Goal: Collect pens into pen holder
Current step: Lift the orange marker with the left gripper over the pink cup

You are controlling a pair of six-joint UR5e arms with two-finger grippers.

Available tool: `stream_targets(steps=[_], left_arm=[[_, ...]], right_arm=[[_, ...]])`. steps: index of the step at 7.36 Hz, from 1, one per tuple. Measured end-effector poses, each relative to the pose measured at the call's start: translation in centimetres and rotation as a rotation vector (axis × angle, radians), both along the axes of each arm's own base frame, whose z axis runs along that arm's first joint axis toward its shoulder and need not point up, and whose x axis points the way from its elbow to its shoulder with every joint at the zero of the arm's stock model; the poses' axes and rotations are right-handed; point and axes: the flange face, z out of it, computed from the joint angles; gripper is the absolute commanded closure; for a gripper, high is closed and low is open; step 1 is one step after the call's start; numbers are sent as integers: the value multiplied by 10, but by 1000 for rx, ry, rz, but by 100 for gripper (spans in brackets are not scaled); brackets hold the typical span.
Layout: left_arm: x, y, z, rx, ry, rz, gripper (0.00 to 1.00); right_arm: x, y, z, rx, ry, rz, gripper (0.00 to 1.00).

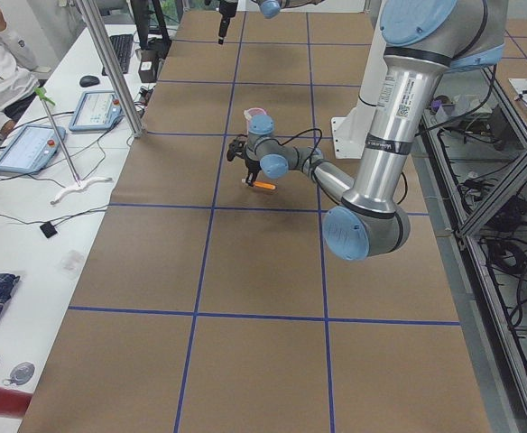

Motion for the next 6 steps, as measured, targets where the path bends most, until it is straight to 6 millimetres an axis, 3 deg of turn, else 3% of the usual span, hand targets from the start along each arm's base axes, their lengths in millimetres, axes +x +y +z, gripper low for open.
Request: stream_targets(steps=[1,4,6], left_arm=[[-3,-1,-18,37,24,-3,100],[4,-9,-117,333,211,13,100],[11,1,-149,537,433,2,100]], right_arm=[[0,0,0,0,0,0,0],[1,1,2,2,3,1,0],[1,1,2,2,4,0,0]])
